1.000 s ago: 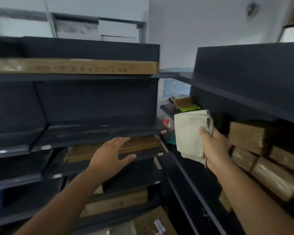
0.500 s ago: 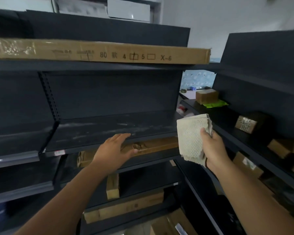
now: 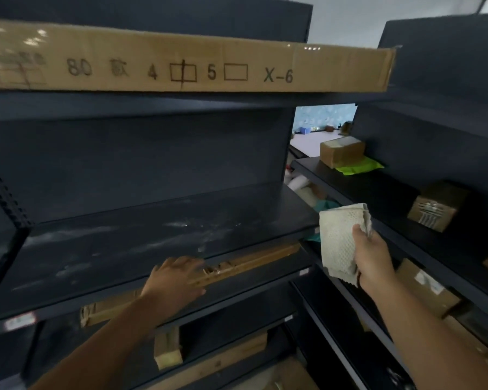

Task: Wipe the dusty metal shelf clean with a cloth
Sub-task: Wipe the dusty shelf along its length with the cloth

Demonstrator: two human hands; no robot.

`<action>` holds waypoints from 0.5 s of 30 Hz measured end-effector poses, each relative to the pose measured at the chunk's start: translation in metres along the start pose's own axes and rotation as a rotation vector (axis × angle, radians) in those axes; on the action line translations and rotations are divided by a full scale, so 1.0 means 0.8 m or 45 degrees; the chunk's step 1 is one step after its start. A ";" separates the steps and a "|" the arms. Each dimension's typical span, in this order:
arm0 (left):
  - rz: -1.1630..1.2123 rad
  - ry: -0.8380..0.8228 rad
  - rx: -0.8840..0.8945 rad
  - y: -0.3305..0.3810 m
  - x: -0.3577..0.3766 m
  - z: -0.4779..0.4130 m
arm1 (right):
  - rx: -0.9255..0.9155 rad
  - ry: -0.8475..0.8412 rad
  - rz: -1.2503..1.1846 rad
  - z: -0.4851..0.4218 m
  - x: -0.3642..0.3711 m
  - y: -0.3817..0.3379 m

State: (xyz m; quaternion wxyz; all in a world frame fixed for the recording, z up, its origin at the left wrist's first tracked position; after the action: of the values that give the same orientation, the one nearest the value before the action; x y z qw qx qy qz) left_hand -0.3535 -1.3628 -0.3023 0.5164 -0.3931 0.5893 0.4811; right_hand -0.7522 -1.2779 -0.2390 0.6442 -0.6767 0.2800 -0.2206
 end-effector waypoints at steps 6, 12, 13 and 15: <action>-0.200 0.192 0.200 -0.015 0.034 -0.087 | -0.175 0.084 0.178 -0.120 0.049 0.025; -0.238 0.456 0.534 -0.041 0.071 -0.100 | -0.713 -0.136 0.810 -0.203 0.136 0.047; -0.252 0.448 0.560 -0.043 0.072 -0.100 | -0.754 -0.266 0.946 -0.211 0.158 0.067; -0.251 0.427 0.591 -0.041 0.070 -0.099 | -0.654 -0.522 1.280 -0.219 0.191 0.114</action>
State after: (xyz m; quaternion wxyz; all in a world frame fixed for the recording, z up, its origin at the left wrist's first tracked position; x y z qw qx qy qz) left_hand -0.3490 -1.4453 -0.3627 0.5323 -0.3940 0.7194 0.2095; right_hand -0.7624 -1.5111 -0.3266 0.5264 -0.6241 0.4801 0.3208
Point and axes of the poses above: each hand's wrist, its own z-axis away from the middle knuckle, its own x-axis out of the palm, y = z × x, the point moved 6 cm from there along -z, towards the middle knuckle, and after that the axes turned 11 degrees about -x, right-handed, at the moved point
